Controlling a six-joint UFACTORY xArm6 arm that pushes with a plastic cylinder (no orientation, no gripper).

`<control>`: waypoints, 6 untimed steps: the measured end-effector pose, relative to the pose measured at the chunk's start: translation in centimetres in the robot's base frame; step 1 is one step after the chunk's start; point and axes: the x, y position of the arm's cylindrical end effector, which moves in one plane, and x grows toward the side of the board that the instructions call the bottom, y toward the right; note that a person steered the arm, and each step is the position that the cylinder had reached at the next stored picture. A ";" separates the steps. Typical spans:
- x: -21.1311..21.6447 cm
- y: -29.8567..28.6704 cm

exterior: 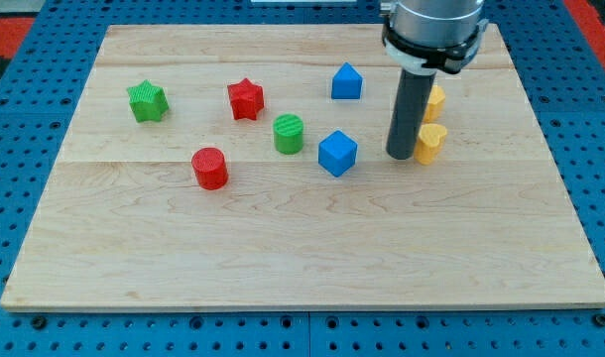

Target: Push the yellow hexagon slightly up and right

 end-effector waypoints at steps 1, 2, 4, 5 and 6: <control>0.0 3.1; -0.4 0.2; -4.9 -2.5; -5.6 -1.3; -6.6 1.3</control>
